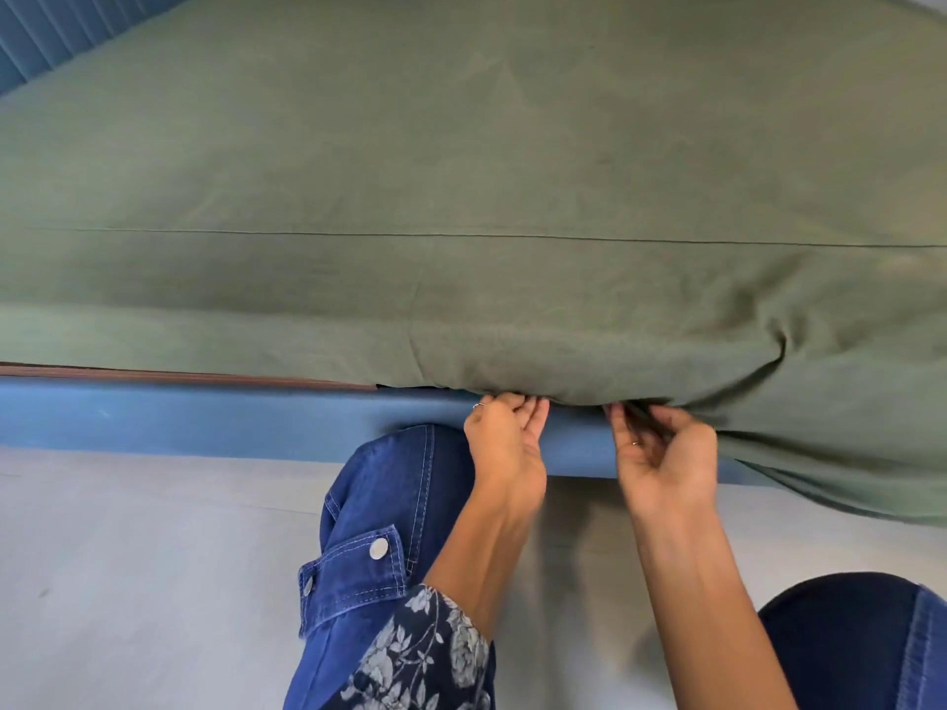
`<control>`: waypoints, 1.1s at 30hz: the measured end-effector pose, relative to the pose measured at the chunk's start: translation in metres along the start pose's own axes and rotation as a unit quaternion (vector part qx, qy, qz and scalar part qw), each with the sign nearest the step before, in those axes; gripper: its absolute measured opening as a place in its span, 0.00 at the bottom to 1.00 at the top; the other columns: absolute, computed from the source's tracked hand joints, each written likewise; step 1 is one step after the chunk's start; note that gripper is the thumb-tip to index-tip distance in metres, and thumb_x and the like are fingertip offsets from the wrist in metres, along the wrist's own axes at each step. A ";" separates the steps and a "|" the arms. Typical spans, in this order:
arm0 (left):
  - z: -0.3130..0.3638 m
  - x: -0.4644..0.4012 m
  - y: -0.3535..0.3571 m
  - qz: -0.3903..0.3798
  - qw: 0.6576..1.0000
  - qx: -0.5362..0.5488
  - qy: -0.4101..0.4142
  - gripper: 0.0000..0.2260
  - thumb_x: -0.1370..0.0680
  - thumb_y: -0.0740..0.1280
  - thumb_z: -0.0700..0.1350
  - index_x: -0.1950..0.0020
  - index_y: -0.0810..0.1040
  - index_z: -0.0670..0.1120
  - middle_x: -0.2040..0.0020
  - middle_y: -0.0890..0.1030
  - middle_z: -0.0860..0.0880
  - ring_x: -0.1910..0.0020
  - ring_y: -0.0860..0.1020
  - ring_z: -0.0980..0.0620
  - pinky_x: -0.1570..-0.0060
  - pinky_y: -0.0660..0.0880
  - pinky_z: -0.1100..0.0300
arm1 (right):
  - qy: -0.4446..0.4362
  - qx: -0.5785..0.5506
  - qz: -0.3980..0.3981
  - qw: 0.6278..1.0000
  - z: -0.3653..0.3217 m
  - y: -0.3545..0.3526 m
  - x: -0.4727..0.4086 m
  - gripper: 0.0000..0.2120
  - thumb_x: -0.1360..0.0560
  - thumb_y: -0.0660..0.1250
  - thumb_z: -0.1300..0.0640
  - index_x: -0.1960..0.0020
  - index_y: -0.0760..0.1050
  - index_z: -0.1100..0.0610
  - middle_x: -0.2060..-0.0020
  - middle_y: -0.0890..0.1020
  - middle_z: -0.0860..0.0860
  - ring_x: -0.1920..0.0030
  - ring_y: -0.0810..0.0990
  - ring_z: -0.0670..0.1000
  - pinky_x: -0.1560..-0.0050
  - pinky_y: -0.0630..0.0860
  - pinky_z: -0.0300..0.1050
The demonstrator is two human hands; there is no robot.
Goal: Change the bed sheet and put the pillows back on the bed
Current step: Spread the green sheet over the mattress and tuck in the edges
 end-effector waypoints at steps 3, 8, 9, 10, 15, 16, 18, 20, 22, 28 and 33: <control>-0.001 0.002 0.016 -0.005 0.998 0.049 -0.024 0.10 0.25 0.56 0.29 0.63 0.70 0.41 0.66 0.74 0.45 0.65 0.75 0.49 0.49 0.76 0.56 | -0.011 -0.109 -0.066 0.992 -0.007 0.014 0.014 0.22 0.45 0.67 0.66 0.50 0.73 0.62 0.51 0.79 0.57 0.39 0.77 0.56 0.37 0.74 0.55; -0.006 -0.003 0.039 -0.107 0.982 0.123 -0.099 0.09 0.33 0.55 0.31 0.64 0.72 0.42 0.65 0.77 0.47 0.64 0.74 0.48 0.39 0.71 0.53 | -0.017 -0.202 -0.110 0.973 -0.016 0.026 0.010 0.32 0.44 0.71 0.52 0.42 0.71 0.62 0.47 0.79 0.57 0.40 0.77 0.56 0.33 0.68 0.55; -0.006 -0.003 0.041 -0.133 0.976 0.132 -0.113 0.10 0.35 0.55 0.32 0.63 0.74 0.41 0.62 0.79 0.46 0.59 0.76 0.47 0.36 0.70 0.51 | -0.011 -0.188 -0.113 0.976 -0.015 0.027 0.006 0.30 0.39 0.69 0.48 0.41 0.72 0.62 0.45 0.79 0.57 0.40 0.78 0.56 0.33 0.69 0.55; -0.007 -0.002 0.042 -0.157 0.970 0.137 -0.123 0.11 0.37 0.56 0.32 0.61 0.76 0.42 0.59 0.80 0.46 0.55 0.77 0.46 0.34 0.69 0.50 | -0.010 -0.174 -0.112 0.978 -0.015 0.029 0.002 0.28 0.33 0.66 0.44 0.39 0.73 0.60 0.43 0.80 0.57 0.39 0.78 0.56 0.35 0.71 0.55; -0.007 -0.003 0.038 -0.211 0.965 0.039 -0.154 0.12 0.30 0.58 0.32 0.55 0.77 0.45 0.49 0.81 0.47 0.47 0.78 0.47 0.33 0.69 0.51 | -0.024 -0.127 -0.093 0.987 -0.023 0.034 -0.012 0.26 0.22 0.54 0.37 0.36 0.75 0.53 0.41 0.81 0.52 0.39 0.79 0.54 0.39 0.74 0.52; -0.004 -0.006 0.030 -0.199 0.966 -0.038 -0.158 0.10 0.27 0.58 0.33 0.56 0.76 0.45 0.49 0.81 0.46 0.48 0.79 0.47 0.35 0.70 0.52 | -0.021 -0.120 -0.087 0.989 -0.023 0.035 -0.012 0.25 0.22 0.53 0.37 0.36 0.75 0.52 0.41 0.81 0.51 0.39 0.78 0.53 0.40 0.74 0.52; 0.006 -0.009 0.013 -0.164 0.955 -0.199 -0.149 0.04 0.23 0.62 0.37 0.55 0.75 0.44 0.48 0.83 0.41 0.49 0.82 0.47 0.40 0.74 0.55 | -0.013 -0.106 -0.073 0.992 -0.023 0.036 -0.013 0.26 0.22 0.51 0.35 0.37 0.76 0.50 0.41 0.81 0.50 0.40 0.78 0.52 0.43 0.75 0.50; 0.013 -0.008 0.008 -0.151 0.955 -0.225 -0.123 0.03 0.22 0.65 0.39 0.54 0.77 0.42 0.50 0.83 0.36 0.49 0.83 0.44 0.46 0.78 0.55 | -0.013 -0.096 -0.054 0.994 -0.023 0.036 -0.012 0.30 0.24 0.49 0.32 0.35 0.74 0.49 0.40 0.79 0.48 0.40 0.77 0.51 0.45 0.75 0.50; 0.009 -0.001 0.004 -0.128 0.971 -0.156 -0.126 0.04 0.23 0.64 0.36 0.57 0.76 0.40 0.52 0.82 0.34 0.50 0.83 0.42 0.50 0.80 0.56 | -0.019 -0.104 -0.030 0.994 -0.023 0.034 -0.012 0.29 0.24 0.49 0.31 0.39 0.74 0.49 0.41 0.79 0.48 0.41 0.77 0.52 0.41 0.73 0.51; -0.005 0.013 0.018 -0.130 0.983 -0.013 -0.129 0.06 0.31 0.70 0.32 0.67 0.78 0.41 0.53 0.80 0.38 0.46 0.79 0.41 0.40 0.74 0.51 | -0.074 -0.046 0.109 0.990 -0.035 -0.006 0.002 0.16 0.21 0.62 0.46 0.53 0.72 0.59 0.53 0.78 0.55 0.52 0.79 0.54 0.45 0.78 0.55; -0.012 0.010 0.029 -0.168 0.979 0.025 -0.116 0.39 0.55 0.86 0.46 0.47 0.78 0.40 0.45 0.81 0.40 0.44 0.77 0.44 0.39 0.74 0.48 | -0.028 -0.150 -0.022 0.988 -0.049 -0.014 0.003 0.39 0.25 0.61 0.37 0.26 0.59 0.64 0.35 0.70 0.58 0.32 0.70 0.57 0.30 0.66 0.55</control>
Point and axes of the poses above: each hand's wrist, its own x-axis away from the middle knuckle, its own y-axis out of the palm, z = x × y, the point moved 8 cm from there along -x, towards the middle knuckle
